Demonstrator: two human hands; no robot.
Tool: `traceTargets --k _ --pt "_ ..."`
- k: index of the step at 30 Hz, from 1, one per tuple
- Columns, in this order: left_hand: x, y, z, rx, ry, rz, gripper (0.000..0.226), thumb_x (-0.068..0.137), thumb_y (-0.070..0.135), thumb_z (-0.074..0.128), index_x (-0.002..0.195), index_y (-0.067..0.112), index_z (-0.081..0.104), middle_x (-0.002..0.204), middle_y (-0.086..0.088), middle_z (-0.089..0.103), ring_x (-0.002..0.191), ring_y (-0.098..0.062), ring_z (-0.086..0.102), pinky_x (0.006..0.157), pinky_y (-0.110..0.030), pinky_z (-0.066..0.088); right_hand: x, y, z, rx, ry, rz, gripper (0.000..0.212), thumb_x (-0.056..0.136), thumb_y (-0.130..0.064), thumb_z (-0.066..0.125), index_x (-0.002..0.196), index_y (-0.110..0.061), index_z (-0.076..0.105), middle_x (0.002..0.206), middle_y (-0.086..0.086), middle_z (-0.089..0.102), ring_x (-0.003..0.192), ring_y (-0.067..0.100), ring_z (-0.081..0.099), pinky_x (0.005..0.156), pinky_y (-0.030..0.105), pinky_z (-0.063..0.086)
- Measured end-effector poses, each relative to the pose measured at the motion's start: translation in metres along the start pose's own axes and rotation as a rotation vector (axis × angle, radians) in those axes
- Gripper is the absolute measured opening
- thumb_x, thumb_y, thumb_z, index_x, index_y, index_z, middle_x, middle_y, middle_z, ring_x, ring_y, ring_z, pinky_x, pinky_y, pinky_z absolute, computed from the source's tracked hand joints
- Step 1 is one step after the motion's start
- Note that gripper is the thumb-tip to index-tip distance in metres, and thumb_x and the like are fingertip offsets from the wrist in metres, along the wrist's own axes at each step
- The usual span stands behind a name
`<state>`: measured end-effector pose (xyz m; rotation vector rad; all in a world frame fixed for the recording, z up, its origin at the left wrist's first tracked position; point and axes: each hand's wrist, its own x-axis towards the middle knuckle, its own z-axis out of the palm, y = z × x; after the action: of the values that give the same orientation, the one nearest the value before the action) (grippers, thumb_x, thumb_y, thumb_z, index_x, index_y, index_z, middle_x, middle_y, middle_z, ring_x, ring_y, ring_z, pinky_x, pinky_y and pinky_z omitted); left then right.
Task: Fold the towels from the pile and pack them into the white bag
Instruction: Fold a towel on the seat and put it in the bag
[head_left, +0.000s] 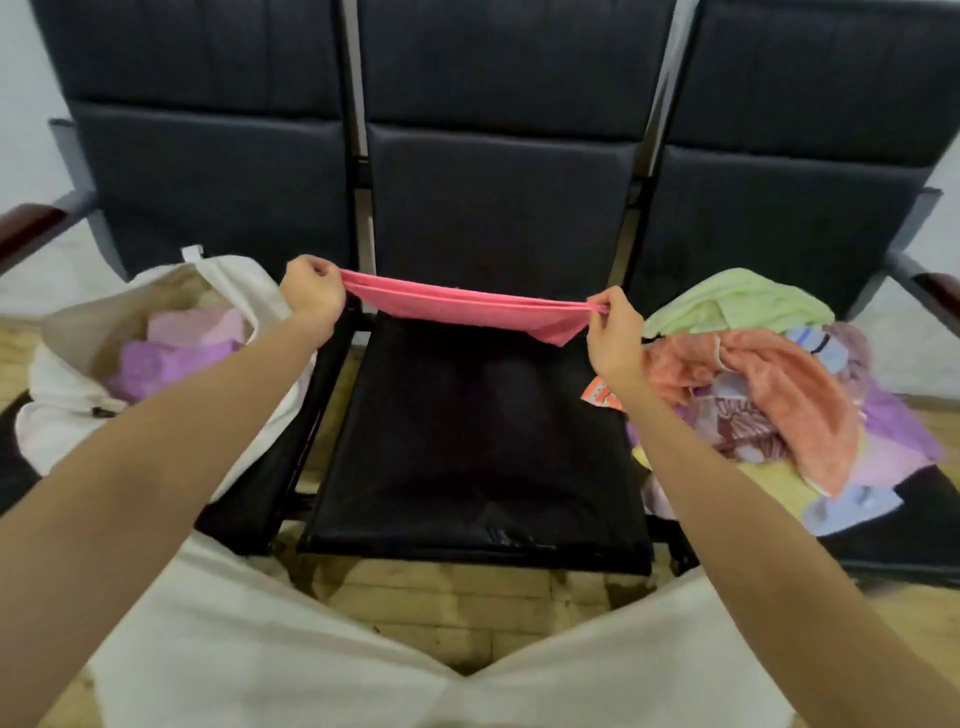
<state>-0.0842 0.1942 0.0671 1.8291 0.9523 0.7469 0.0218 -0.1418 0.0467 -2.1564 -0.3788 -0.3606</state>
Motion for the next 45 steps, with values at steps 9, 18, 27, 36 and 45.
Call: traceTargets --k 9,18,27,36,45 --pt "-0.084 -0.174 -0.022 0.384 -0.181 -0.201 0.021 0.084 0.010 0.056 0.094 0.000 0.072 0.094 -0.024 0.069 0.093 -0.037 0.066 0.083 -0.041 0.054 -0.128 0.063 0.039 -0.221 -0.385 0.154 0.011 0.083 0.007 0.051 0.086 0.007 0.062 0.091 0.023 0.065 0.088 0.035 0.060 0.073 0.033 0.040" --pt "-0.134 -0.181 -0.050 0.753 -0.441 -0.017 0.023 0.085 0.000 0.053 0.103 -0.006 0.066 0.111 -0.026 0.064 0.108 -0.041 0.058 0.093 -0.044 0.048 -0.177 0.081 0.030 -0.175 -0.522 0.230 0.013 0.079 0.006 0.067 0.089 -0.001 0.069 0.092 0.015 0.070 0.086 0.023 0.065 0.080 0.026 0.048" --pt "-0.179 -0.145 0.020 0.706 -0.802 0.476 0.040 0.076 0.007 0.065 0.115 0.005 0.059 0.127 -0.016 0.046 0.121 -0.032 0.044 0.103 -0.035 0.037 -0.167 0.084 0.022 0.050 -0.607 0.270 0.017 0.083 0.009 0.064 0.093 -0.005 0.066 0.084 0.011 0.065 0.080 0.027 0.069 0.083 0.037 0.056" --pt "-0.230 -0.104 0.119 0.235 -0.992 0.485 0.026 0.084 0.022 0.072 0.107 0.012 0.067 0.097 0.003 0.066 0.086 -0.011 0.061 0.081 -0.027 0.051 -0.153 0.089 0.011 0.085 -0.594 0.174 0.014 0.078 -0.004 0.075 0.089 -0.013 0.071 0.091 0.006 0.068 0.082 0.019 0.066 0.079 0.028 0.054" --pt "-0.218 -0.101 0.126 0.044 -0.871 0.391 0.014 0.082 0.012 0.067 0.078 0.019 0.056 0.067 0.018 0.053 0.061 -0.001 0.052 0.061 -0.021 0.044 -0.128 0.121 0.047 0.323 -0.373 0.737 0.014 0.098 -0.017 0.051 0.096 -0.004 0.055 0.084 0.012 0.063 0.066 0.021 0.066 0.055 0.025 0.055"
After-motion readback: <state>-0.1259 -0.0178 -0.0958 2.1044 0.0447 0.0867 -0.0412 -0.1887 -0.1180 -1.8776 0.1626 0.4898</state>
